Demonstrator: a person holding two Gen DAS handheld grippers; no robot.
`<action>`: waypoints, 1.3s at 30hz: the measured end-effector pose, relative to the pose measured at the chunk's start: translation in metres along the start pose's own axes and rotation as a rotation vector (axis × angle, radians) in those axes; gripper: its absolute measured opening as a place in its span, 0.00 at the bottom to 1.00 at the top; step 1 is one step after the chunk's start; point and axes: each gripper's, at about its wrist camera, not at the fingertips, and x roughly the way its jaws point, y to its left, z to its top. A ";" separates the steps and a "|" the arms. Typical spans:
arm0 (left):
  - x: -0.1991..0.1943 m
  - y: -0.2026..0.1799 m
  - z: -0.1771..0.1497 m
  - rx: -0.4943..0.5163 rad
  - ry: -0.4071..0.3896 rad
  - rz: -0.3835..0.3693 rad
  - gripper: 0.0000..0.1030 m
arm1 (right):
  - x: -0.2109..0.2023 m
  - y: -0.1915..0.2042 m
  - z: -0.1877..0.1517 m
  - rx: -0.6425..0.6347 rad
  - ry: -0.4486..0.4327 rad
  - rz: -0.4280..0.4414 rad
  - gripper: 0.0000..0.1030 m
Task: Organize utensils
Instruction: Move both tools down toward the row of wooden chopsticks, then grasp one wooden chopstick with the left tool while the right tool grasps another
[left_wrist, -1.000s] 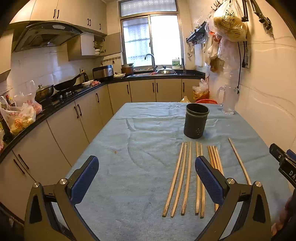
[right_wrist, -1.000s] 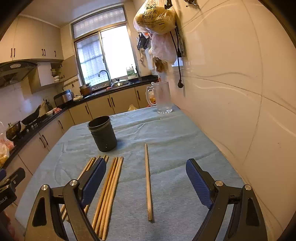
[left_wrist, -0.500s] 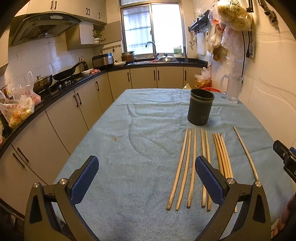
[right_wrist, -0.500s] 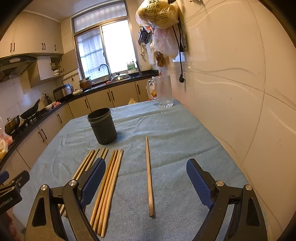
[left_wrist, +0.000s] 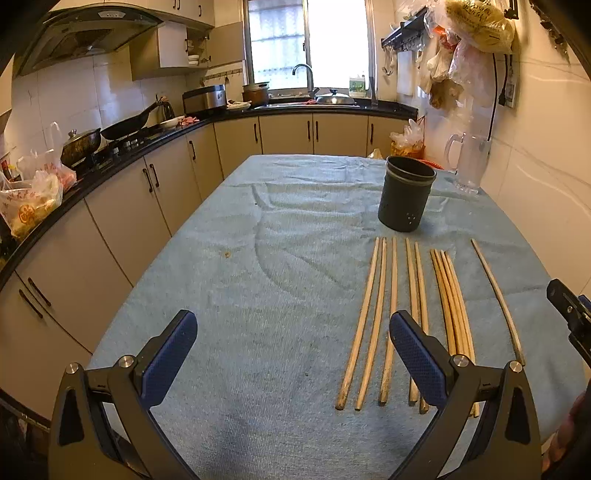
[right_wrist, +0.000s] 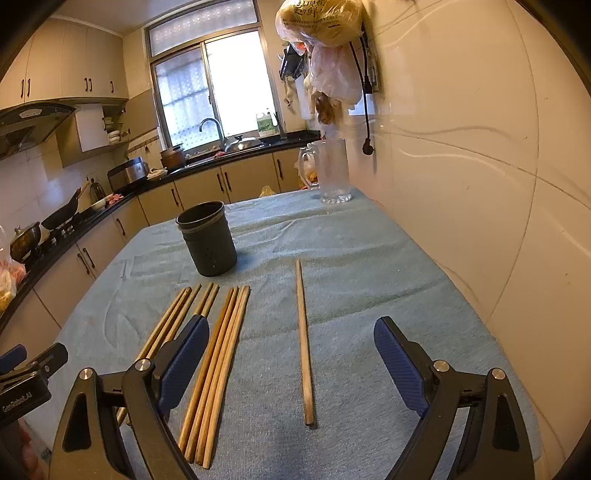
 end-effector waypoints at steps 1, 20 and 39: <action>0.001 0.001 -0.001 0.001 0.003 0.002 1.00 | 0.001 0.000 0.000 0.000 0.002 0.001 0.91; 0.094 -0.049 0.030 0.226 0.184 -0.281 0.60 | 0.020 -0.011 -0.006 0.027 0.080 0.024 0.91; 0.154 -0.073 0.040 0.255 0.321 -0.291 0.21 | 0.044 -0.020 -0.007 0.050 0.157 0.051 0.91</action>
